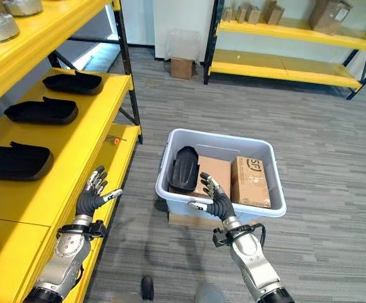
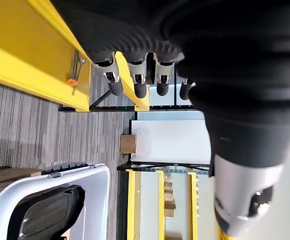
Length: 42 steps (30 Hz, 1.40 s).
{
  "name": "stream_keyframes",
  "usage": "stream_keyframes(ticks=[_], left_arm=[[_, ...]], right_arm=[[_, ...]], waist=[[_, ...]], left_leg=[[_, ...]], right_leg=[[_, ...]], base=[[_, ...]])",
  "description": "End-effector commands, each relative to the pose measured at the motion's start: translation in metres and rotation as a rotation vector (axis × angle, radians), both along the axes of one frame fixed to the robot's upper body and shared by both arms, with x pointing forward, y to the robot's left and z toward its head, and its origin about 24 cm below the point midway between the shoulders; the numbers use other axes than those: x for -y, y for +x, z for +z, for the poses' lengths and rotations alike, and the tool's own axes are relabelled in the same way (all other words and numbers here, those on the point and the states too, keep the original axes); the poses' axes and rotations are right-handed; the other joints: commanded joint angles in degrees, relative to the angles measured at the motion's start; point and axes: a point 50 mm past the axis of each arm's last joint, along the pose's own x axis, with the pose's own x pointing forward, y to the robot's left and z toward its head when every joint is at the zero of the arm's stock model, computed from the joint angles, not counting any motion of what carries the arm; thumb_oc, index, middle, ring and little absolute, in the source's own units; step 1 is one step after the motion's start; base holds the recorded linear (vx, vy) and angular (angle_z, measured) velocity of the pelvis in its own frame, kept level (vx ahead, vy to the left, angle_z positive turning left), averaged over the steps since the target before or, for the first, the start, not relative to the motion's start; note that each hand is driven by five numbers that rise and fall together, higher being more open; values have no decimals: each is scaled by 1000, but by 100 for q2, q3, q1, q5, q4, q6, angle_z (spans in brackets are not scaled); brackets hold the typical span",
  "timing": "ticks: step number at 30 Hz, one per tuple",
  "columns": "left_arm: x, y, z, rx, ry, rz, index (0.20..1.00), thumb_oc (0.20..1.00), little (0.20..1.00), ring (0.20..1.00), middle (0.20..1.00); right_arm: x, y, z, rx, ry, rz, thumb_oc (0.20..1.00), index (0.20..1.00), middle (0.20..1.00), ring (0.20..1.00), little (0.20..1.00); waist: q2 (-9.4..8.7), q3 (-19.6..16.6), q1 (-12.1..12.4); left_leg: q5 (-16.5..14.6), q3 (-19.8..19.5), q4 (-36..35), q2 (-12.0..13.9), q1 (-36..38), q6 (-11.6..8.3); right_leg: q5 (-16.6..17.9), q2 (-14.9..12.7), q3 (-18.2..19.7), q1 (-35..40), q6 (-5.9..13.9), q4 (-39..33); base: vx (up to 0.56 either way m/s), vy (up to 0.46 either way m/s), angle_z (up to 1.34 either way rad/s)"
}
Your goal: Move parts from the plastic box to the shelf.
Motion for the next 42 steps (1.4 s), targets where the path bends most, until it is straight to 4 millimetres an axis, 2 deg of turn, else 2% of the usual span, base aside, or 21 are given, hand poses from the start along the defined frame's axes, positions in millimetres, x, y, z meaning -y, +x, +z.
stream_keyframes(ticks=[1,2,3,5,8,10,12,13,14,15,17,20,21,22,23,25,29,30,33,36,42], left_arm=[[-3,-1,18,90,8,-32,1000,1000,1000,1000,1000],[-3,-1,16,81,14,-29,1000,1000,1000,1000,1000],[-3,-4,13,72,13,-31,1000,1000,1000,1000,1000],[4,-5,9,60,10,-58,1000,1000,1000,1000,1000],[9,-2,12,76,-13,-63,1000,1000,1000,1000,1000],[10,0,12,79,-23,-64,1000,1000,1000,1000,1000],[9,-1,11,73,-32,-57,1000,1000,1000,1000,1000],[9,-1,11,73,-32,-58,1000,1000,1000,1000,1000],[9,-1,10,68,-48,-55,1000,1000,1000,1000,1000],[10,0,10,69,-50,-62,1000,1000,1000,1000,1000],[11,0,13,79,-59,-70,1000,1000,1000,1000,1000],[10,0,14,81,-56,-62,1000,1000,1000,1000,1000],[7,-1,14,79,-52,-52,1000,1000,1000,1000,1000],[5,-4,11,73,-45,-28,1000,1000,1000,1000,1000],[3,-6,8,62,-56,-13,1000,1000,1000,1000,1000],[0,-11,4,50,-63,-1,1000,1000,1000,1000,1000],[-1,-7,15,88,-7,-52,1000,1000,1000,1000,1000],[-3,0,25,128,29,-60,1000,1000,1000,1000,1000],[0,26,58,272,100,-53,1000,1000,1000,1000,1000],[3,38,77,354,159,-34,1000,1000,1000,1000,1000],[17,74,136,609,478,55,1000,1000,1000,1000,1000]], right_arm=[[1,6,22,116,14,18,1000,1000,1000,1000,1000],[0,8,23,118,13,19,1000,1000,1000,1000,1000],[-1,6,24,129,1,26,1000,1000,1000,1000,1000],[5,-2,24,124,-2,25,1000,1000,1000,1000,1000],[14,-4,26,131,-12,3,1000,1000,1000,1000,1000],[20,-5,26,129,-18,-15,1000,1000,1000,1000,1000],[26,-7,25,123,-22,-32,1000,1000,1000,1000,1000],[26,-7,25,123,-22,-32,1000,1000,1000,1000,1000],[31,-8,27,128,-18,-48,1000,1000,1000,1000,1000],[35,-9,27,131,-23,-59,1000,1000,1000,1000,1000],[39,-10,28,137,-41,-75,1000,1000,1000,1000,1000],[40,-9,31,151,-40,-85,1000,1000,1000,1000,1000],[40,-9,32,157,-42,-86,1000,1000,1000,1000,1000],[37,-7,31,153,-29,-73,1000,1000,1000,1000,1000],[36,-8,28,139,-21,-57,1000,1000,1000,1000,1000],[31,-12,25,121,3,-19,1000,1000,1000,1000,1000],[33,-19,19,87,11,-28,1000,1000,1000,1000,1000],[31,-18,20,93,9,-33,1000,1000,1000,1000,1000],[26,-12,28,135,12,-26,1000,1000,1000,1000,1000],[23,-8,33,160,17,-17,1000,1000,1000,1000,1000],[16,4,53,260,22,-7,1000,1000,1000,1000,1000]], waist=[[-17,188,-253],[-47,188,-261],[-91,199,-306],[-182,77,-313],[-93,-18,-428],[-39,-60,-493],[-28,-42,-483],[-24,-43,-489],[-147,91,-432],[-230,165,-412],[-287,266,-357],[-332,312,-264],[-305,294,-227],[-143,251,-75],[-40,239,-31],[2,183,-19],[-122,240,-21],[-167,330,-49],[-286,661,-123],[-337,833,-189],[-513,1380,-309]], left_leg=[[-636,-325,214,-139,164,-299],[-692,-319,209,-102,222,-354],[-803,-330,224,-50,366,-428],[-951,-331,322,73,465,-564],[-936,-433,575,300,450,-692],[-846,-486,742,426,392,-789],[-521,-534,1354,518,184,-943],[-539,-545,1396,527,158,-951],[-97,-489,2551,598,-390,-1094],[19,-320,3032,690,-639,-1121],[27,-209,3121,838,-920,-1078],[-129,-332,2593,968,-1124,-998],[-144,-447,1955,1174,-1121,-994],[638,-918,506,1578,-1192,-1159],[833,-1007,209,1628,-1102,-1317],[548,-1047,307,1519,-969,-1250],[138,-810,771,1234,-1052,-1121],[-26,-698,978,1089,-1156,-1071],[-156,-623,1355,967,-1670,-1031],[-190,-631,1479,932,-1938,-1002],[-124,-621,1661,939,-2569,-998]], right_leg=[[880,171,-201,-362,70,-1768],[1105,138,-339,-402,117,-2364],[1232,95,-294,-425,197,-2484],[1141,193,-319,-154,87,-2486],[981,293,-486,-73,-32,-2249],[807,387,-486,-9,-138,-2216],[633,512,-482,112,-275,-2196],[631,517,-491,109,-282,-2196],[523,518,-529,332,-441,-2238],[465,482,-624,450,-508,-2270],[341,526,-687,597,-548,-2343],[286,505,-603,709,-459,-2388],[213,515,-536,758,-385,-2397],[51,524,-304,817,-256,-2287],[-73,482,-248,912,-218,-2181],[-133,401,-85,943,-172,-2057],[-2,-2,66,1016,5,-2047],[113,-179,158,947,80,-2094],[303,-335,328,488,130,-2112],[369,-362,399,187,141,-2045],[537,-391,431,-455,154,-1902]], base=[[431,-131,-52],[451,-221,-34],[453,-265,-9],[389,-250,23],[240,-173,59],[217,-155,29],[165,-143,12],[115,-202,1],[82,-226,-2],[77,-222,9],[89,-106,24],[137,17,-2],[291,303,9],[446,435,11],[422,455,-33],[239,318,-97],[113,252,-78],[-18,262,-36],[-170,184,-18],[-114,70,-2],[-100,38,-6]])
